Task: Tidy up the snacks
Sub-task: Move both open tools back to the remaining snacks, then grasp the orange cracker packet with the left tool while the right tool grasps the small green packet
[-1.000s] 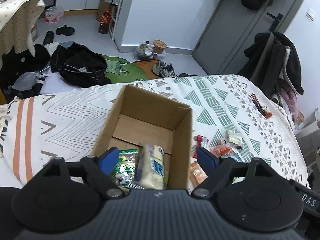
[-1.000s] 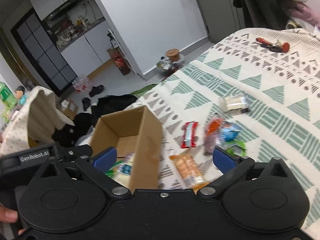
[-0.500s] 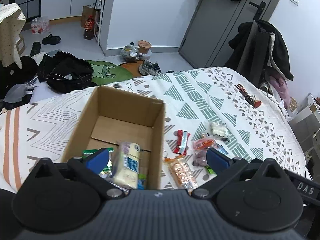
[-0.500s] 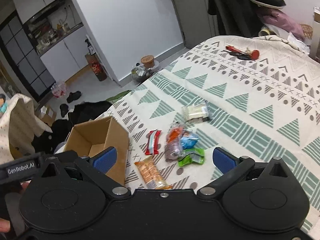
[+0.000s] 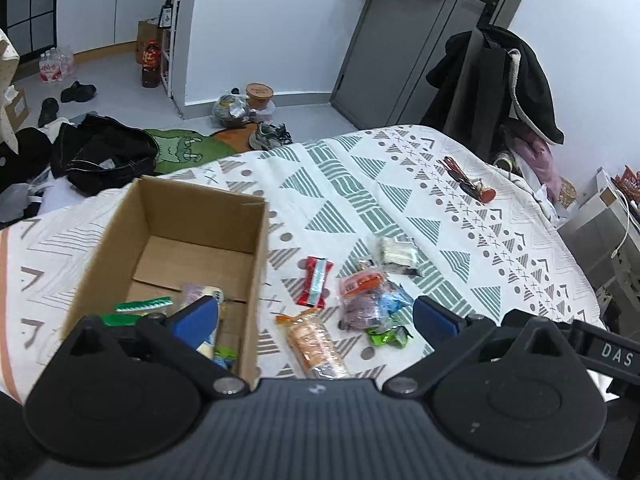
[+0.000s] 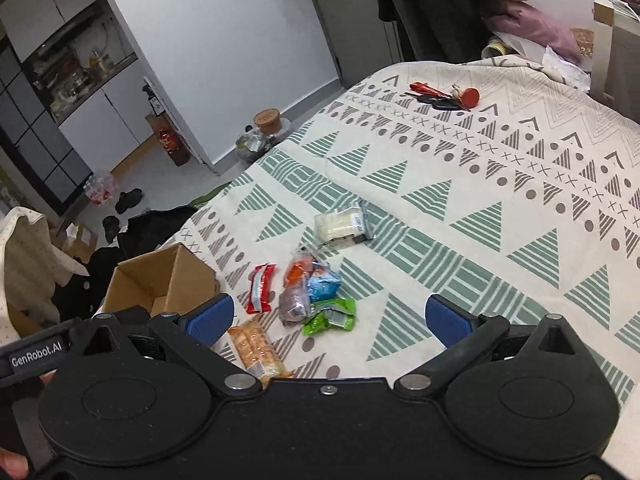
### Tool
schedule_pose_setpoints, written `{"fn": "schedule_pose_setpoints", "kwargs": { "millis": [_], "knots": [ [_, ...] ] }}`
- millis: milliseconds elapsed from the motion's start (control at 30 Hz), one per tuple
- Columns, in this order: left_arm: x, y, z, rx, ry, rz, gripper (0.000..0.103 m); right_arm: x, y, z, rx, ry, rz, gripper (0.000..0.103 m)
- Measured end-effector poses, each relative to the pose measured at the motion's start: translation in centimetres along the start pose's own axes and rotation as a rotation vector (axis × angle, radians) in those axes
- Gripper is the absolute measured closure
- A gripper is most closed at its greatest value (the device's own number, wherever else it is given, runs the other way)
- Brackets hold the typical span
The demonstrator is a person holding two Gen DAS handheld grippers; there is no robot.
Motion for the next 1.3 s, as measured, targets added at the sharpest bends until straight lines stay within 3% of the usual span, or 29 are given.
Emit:
{"fn": "schedule_pose_setpoints", "kwargs": {
  "millis": [300,600,767,800,867,933,1300],
  "knots": [
    [2.0,-1.1,-2.4,-0.071,-0.009,-0.012,0.000,2.3,0.1,-0.7,-0.013,0.084,-0.102,0.000],
    [2.9,-2.5,-5.0,-0.083,-0.039,-0.001,0.003,3.3,-0.3,-3.3,-0.058,0.041,-0.152,0.004],
    [3.1,-3.5,-6.6,-0.105,-0.059,0.024,0.020,3.9,-0.6,-5.4,-0.094,0.066,-0.199,0.010],
    [3.0,-3.6,-7.0,-0.112,-0.058,0.033,0.023,3.9,-0.7,-5.9,-0.103,0.071,-0.202,0.015],
    [2.7,-4.0,-7.9,-0.132,-0.057,0.055,0.038,4.0,-0.8,-6.9,-0.127,0.069,-0.211,0.028],
    [2.5,-4.3,-8.9,-0.153,-0.051,0.066,0.043,4.0,-1.0,-8.2,-0.160,0.066,-0.223,0.035],
    [1.4,-5.2,-12.8,-0.210,-0.003,0.076,0.045,3.6,-1.3,-12.6,-0.221,0.048,-0.232,0.036]
  ]
}}
Point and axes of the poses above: each gripper's, at about its wrist camera, not at the fingertips, and z roughly against the way its jaws point, x to its right, y to its top, the point moved 1 cm from there along -z, roughly the way its jaws point, and after that the axes turned 2 degrees about -y, right-handed, at the moved point
